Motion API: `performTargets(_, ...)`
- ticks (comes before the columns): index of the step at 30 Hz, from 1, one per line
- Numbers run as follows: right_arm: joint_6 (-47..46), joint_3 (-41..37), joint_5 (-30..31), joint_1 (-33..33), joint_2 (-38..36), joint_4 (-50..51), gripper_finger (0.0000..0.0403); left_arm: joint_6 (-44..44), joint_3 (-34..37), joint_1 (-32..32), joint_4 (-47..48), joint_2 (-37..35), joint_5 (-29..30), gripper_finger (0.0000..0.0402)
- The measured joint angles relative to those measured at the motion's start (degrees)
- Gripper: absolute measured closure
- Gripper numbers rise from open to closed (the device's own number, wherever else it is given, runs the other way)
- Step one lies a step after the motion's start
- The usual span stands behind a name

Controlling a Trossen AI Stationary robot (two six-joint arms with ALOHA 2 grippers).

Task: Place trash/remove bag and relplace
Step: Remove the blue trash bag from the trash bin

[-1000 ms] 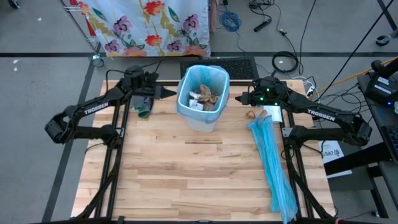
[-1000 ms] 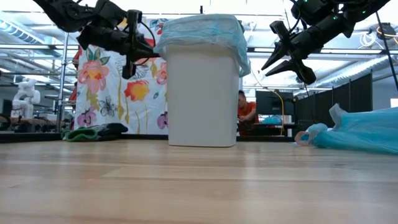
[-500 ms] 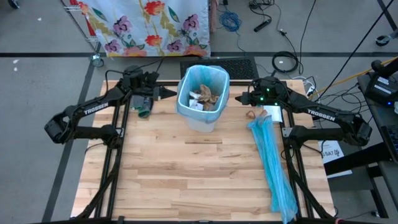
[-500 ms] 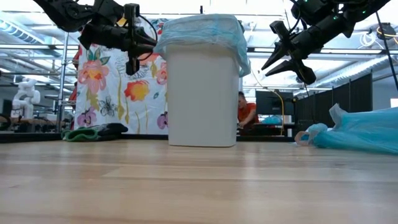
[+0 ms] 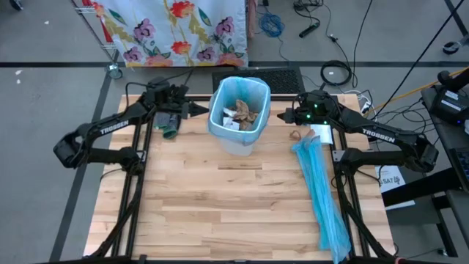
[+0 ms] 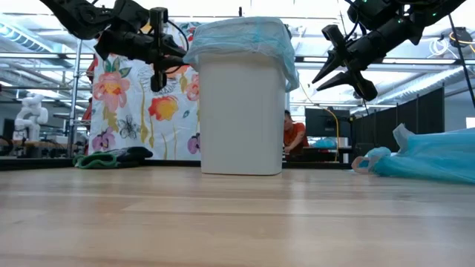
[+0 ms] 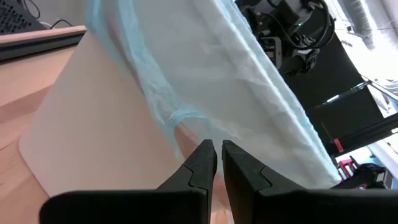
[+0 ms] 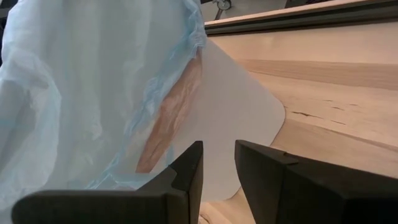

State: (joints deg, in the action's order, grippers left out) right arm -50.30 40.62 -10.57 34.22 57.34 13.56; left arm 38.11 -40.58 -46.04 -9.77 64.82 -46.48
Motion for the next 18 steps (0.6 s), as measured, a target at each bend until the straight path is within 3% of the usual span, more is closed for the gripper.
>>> performTargets(8, -0.02, 0.00, 0.00, 0.00, 0.00, -0.01, 0.0319, 0.00, 0.00, 0.00, 0.01, 0.68, -0.02, 0.0360)
performTargets(18, -0.02, 0.00, 0.00, 0.00, 0.00, 0.00, 0.0319, 0.11, 0.00, 0.00, 0.00, 0.68, 0.20, 0.0274)
